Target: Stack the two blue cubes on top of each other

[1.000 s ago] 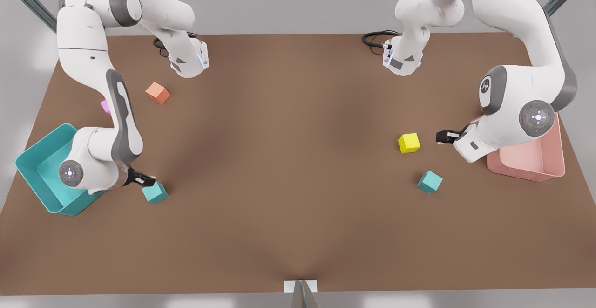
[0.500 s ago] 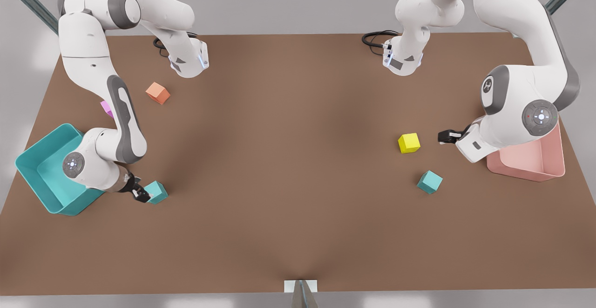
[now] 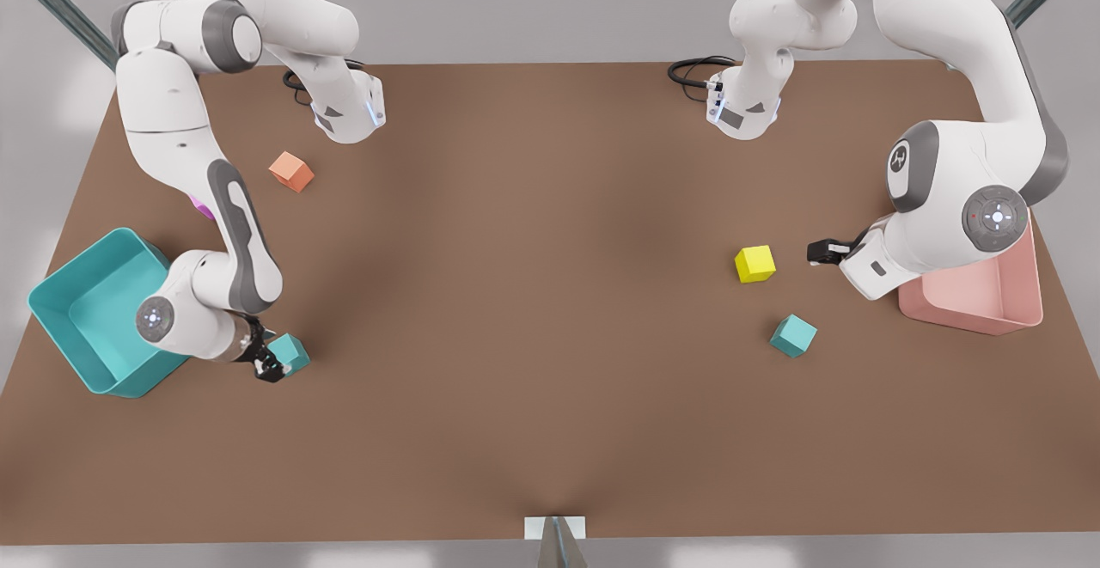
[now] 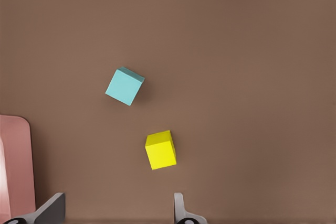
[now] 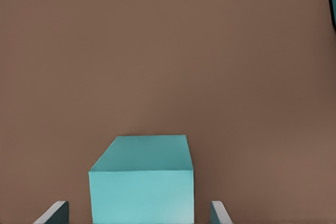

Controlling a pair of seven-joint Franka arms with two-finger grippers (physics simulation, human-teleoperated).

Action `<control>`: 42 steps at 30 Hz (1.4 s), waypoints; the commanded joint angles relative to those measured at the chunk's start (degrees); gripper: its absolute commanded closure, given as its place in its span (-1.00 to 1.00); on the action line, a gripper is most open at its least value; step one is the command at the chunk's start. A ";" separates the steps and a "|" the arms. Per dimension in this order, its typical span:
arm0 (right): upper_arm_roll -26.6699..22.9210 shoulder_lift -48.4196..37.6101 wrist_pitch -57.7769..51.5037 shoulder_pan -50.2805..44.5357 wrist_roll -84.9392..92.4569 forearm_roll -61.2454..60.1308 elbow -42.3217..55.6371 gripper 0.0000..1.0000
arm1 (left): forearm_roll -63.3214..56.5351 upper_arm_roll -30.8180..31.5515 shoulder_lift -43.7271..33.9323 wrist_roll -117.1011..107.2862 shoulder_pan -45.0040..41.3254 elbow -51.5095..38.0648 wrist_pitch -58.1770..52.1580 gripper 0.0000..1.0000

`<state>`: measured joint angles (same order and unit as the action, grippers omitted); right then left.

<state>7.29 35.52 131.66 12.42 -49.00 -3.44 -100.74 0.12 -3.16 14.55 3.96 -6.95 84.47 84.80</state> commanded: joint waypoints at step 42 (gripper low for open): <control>7.65 21.87 -5.36 -48.10 -92.85 23.30 35.53 -0.75 | 4.98 -0.62 13.48 -55.28 1.24 15.20 38.33 -1.00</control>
<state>14.90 57.21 124.91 -35.47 -98.21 18.05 -65.52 3.56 -3.76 27.63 -14.30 -5.62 99.52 110.66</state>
